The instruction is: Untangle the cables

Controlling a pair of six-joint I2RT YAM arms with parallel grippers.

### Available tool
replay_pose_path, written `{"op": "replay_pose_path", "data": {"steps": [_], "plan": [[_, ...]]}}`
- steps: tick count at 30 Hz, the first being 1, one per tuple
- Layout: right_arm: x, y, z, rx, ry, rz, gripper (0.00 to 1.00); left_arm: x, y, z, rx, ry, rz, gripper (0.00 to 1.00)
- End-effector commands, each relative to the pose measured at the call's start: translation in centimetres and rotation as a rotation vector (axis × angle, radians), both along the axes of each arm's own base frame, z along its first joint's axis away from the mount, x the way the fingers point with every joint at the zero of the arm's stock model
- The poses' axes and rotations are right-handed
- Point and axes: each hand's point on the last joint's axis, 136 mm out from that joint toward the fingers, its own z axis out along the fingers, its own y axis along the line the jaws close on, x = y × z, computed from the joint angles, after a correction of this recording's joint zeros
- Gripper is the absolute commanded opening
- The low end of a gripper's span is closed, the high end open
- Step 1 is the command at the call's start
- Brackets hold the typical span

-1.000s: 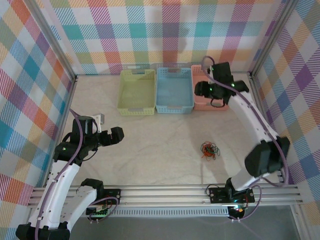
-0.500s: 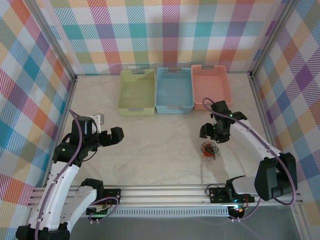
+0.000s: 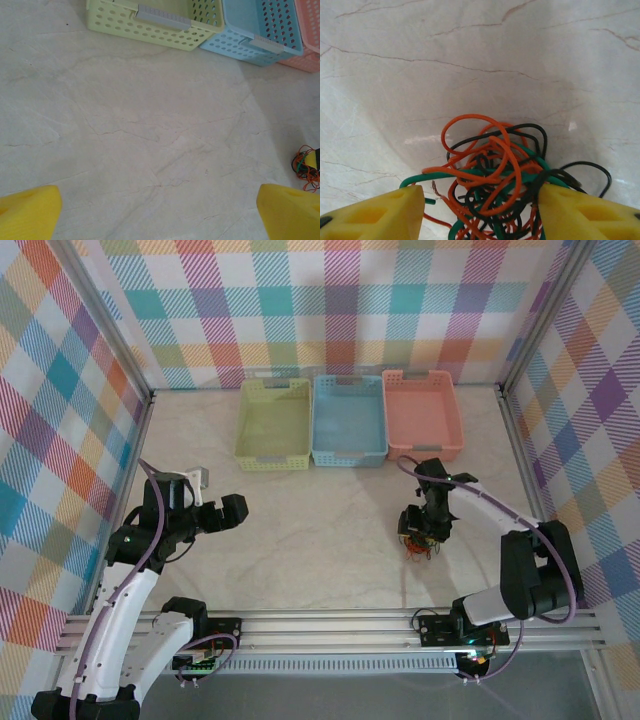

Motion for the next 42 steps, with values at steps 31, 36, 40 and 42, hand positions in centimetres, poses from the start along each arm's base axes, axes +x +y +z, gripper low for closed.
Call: {"op": "replay_pose_path", "data": {"steps": [31, 36, 40, 42], "plan": [[3.6, 25.4, 1.9, 0.237, -0.043, 0.486, 0.42, -0.1, -0.4, -1.1, 0.016, 0.035, -0.027, 0.99], [3.8, 24.9, 6.1, 0.270, -0.184, 0.587, 0.51, 0.0, -0.4, -1.1, 0.018, 0.035, -0.033, 0.99], [3.5, 23.1, 9.9, 0.303, -0.349, 0.668, 0.53, 0.2, -1.1, -0.3, -0.006, 0.037, -0.060, 0.99], [3.6, 21.7, 11.3, 0.318, -0.447, 0.670, 0.52, 0.3, -1.7, 0.7, -0.033, 0.043, -0.084, 0.98]]}}
